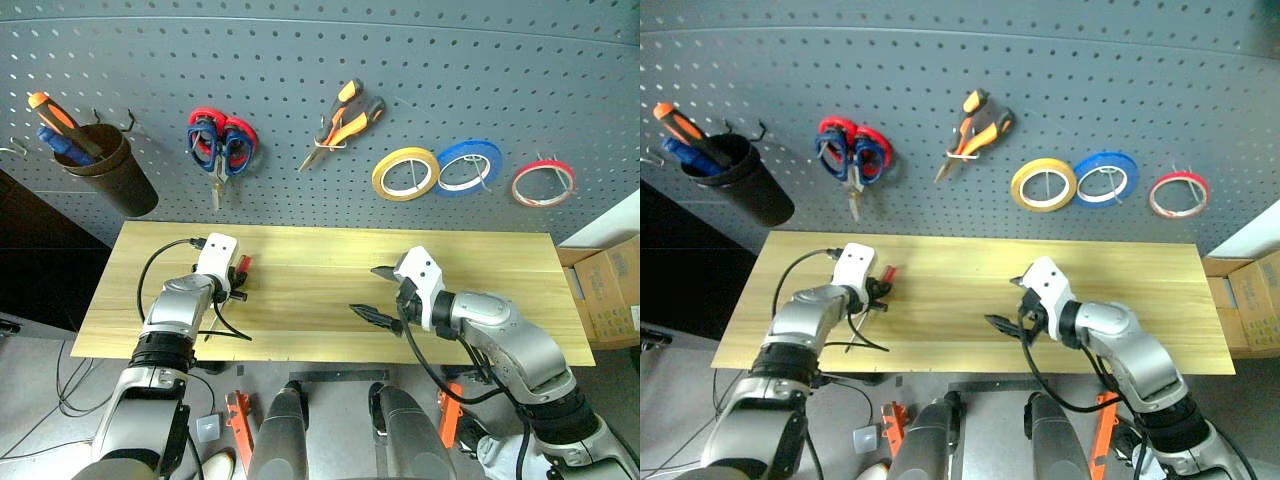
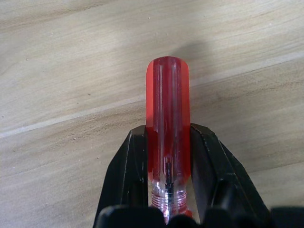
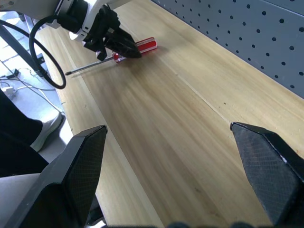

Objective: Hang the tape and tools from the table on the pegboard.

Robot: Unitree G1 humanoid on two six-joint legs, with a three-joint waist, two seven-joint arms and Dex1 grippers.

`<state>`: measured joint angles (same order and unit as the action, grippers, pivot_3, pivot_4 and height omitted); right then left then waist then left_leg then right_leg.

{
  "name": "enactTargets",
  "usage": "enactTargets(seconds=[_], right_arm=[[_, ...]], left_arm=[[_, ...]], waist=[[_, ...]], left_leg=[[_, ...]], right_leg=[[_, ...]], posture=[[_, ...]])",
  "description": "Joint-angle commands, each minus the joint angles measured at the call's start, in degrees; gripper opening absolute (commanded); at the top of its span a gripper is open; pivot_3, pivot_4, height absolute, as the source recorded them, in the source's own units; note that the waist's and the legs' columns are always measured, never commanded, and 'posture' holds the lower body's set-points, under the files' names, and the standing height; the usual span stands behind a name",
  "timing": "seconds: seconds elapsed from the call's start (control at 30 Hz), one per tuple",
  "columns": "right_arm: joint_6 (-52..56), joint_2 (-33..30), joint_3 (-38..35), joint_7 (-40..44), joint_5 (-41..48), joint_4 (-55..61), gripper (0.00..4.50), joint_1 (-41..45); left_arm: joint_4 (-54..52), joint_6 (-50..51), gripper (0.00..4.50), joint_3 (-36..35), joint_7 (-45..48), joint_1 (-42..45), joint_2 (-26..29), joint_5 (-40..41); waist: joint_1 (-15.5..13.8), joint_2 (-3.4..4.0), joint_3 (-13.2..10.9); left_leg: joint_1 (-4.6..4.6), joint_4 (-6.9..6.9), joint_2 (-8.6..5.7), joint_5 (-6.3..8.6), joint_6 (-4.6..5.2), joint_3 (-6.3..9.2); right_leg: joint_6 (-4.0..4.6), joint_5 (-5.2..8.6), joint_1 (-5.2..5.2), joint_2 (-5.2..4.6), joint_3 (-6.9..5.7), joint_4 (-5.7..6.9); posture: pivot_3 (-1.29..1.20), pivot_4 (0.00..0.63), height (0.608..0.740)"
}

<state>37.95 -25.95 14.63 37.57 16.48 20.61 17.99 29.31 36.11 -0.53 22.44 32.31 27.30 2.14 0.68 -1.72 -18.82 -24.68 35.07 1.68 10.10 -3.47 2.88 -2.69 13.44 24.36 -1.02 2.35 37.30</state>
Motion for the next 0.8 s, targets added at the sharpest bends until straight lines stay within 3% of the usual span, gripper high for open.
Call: enactTargets(seconds=[0.03,0.2,0.53,0.8], right_arm=[[-1.70,-0.03,-1.48,0.83,0.59,0.87,4.50,0.92],[-2.25,0.66,-3.37,1.53,2.76,2.61,4.50,0.80],[-2.96,4.42,-7.16,2.62,9.45,4.40,4.50,2.58],[-1.91,7.51,-12.40,-0.05,16.62,7.45,4.50,5.26]], left_arm=[[-2.15,2.93,0.85,0.17,-0.55,-2.21,0.01,-0.57],[-9.07,5.97,0.85,-0.56,-1.10,-4.13,-0.45,0.43],[-10.00,4.60,0.85,-1.42,-0.55,-1.79,-0.33,1.43],[-27.92,10.05,0.85,-7.35,-0.61,-4.50,2.77,4.88]], waist=[[0.03,0.00,0.00],[0.16,-0.01,0.00],[0.04,-0.18,0.11],[-0.39,-0.65,0.76]], left_leg=[[0.00,0.00,0.00,0.00,0.00,0.00],[-0.07,-0.08,0.00,0.01,-0.02,0.01],[-0.13,-0.08,-0.01,0.02,-0.05,0.04],[-0.19,-0.10,0.00,0.01,-0.22,0.13]], right_leg=[[0.00,0.00,0.00,0.00,0.00,-0.01],[-0.01,-0.01,0.02,-0.01,-0.02,-0.12],[-0.07,-0.04,0.03,-0.01,-0.08,-0.18],[0.17,-0.23,0.07,-0.04,-0.18,-0.18]], posture=[[0.03,0.375,0.740],[0.04,0.340,0.740],[0.05,0.263,0.740],[0.09,0.192,0.740]])
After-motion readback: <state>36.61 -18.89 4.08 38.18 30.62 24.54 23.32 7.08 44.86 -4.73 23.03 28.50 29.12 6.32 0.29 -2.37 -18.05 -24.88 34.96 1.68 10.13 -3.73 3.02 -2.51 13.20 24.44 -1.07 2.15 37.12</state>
